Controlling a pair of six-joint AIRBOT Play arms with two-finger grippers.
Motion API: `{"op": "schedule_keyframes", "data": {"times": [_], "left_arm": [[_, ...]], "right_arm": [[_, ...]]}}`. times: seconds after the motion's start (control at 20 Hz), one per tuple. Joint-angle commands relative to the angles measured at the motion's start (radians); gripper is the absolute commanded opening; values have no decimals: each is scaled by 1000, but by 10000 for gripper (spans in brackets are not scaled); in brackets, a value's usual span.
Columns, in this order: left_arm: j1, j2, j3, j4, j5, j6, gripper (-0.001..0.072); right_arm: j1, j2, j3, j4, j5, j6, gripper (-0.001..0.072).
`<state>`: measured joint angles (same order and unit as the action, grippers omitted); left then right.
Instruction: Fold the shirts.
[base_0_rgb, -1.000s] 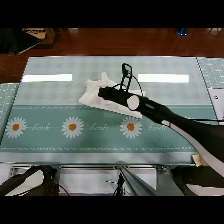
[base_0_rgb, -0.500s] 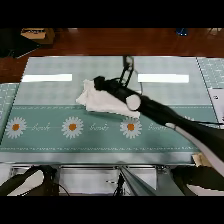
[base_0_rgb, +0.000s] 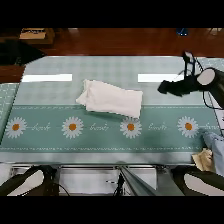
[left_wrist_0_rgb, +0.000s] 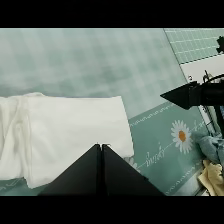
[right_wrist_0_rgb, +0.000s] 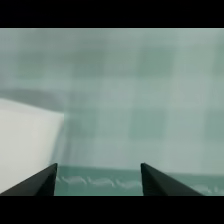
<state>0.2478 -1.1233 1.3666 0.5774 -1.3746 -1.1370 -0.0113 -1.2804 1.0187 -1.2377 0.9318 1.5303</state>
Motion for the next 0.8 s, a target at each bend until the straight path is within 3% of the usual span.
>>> {"op": "schedule_keyframes", "data": {"times": [0.0,0.1,0.45,0.5,0.55,0.6,0.75], "left_arm": [[1,1,-41,0,-9,-1,21],[1,2,-41,0,-8,-1,21],[1,1,-41,-1,-8,-1,21],[1,1,-41,0,-8,-1,21],[1,1,-41,0,-8,-1,21],[1,1,-41,0,-8,-1,21],[1,1,-41,0,-11,0,21]], "right_arm": [[-146,-69,-120,354,115,-142,596],[-92,-125,-155,528,58,-231,595],[200,-319,-156,833,-187,-224,574],[218,-324,-156,841,-188,-237,432],[221,-318,-156,848,-180,-264,190],[213,-301,-156,860,-156,-293,35],[133,-145,-153,863,-73,-370,39]]}}
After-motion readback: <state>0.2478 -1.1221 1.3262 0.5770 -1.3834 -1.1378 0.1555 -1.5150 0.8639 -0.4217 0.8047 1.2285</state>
